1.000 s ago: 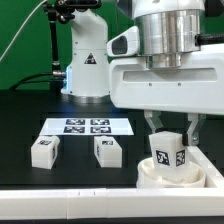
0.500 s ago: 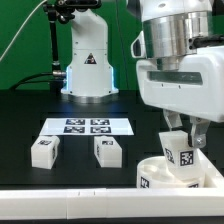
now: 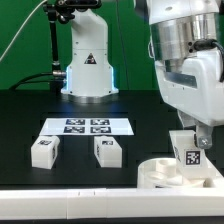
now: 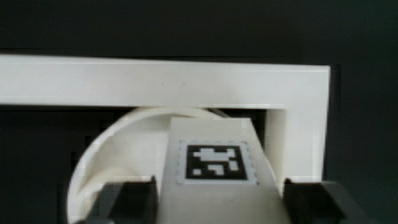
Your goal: Assemble stool
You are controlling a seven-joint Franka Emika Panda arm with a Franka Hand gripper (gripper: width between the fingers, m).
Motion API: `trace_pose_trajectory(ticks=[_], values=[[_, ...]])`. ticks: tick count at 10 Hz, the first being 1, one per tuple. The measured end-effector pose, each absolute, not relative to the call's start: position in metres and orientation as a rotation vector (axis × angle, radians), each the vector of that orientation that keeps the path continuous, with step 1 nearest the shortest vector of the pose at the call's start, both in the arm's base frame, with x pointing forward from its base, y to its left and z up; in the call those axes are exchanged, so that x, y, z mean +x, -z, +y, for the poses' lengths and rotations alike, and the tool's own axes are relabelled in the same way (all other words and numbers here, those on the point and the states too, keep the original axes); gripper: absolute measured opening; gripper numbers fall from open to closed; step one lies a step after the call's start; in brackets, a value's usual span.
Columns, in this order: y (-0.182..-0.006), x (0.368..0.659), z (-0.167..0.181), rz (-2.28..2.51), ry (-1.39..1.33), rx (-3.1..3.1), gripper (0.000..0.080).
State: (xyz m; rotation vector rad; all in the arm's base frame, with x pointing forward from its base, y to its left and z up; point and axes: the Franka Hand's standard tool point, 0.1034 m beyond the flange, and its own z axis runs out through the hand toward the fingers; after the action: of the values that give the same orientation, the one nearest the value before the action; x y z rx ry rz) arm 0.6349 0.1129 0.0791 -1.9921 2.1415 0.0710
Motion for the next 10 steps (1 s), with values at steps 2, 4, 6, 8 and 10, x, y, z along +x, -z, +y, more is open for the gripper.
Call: trace_pose_trajectory(ticks=[2, 4, 6, 8, 10], values=[[-0.079, 0.635, 0.114, 2.139, -0.076, -1.99, 0.042], [-0.089, 0.638, 0.115, 2.059, -0.057, -2.05, 0.063], [-0.1, 0.64, 0.118, 1.987, -0.037, -2.101, 0.0644], [-0.096, 0.639, 0.118, 1.826, -0.013, -2.249, 0.0648], [-0.096, 0.639, 0.118, 1.699, 0.006, -2.346, 0.0648]])
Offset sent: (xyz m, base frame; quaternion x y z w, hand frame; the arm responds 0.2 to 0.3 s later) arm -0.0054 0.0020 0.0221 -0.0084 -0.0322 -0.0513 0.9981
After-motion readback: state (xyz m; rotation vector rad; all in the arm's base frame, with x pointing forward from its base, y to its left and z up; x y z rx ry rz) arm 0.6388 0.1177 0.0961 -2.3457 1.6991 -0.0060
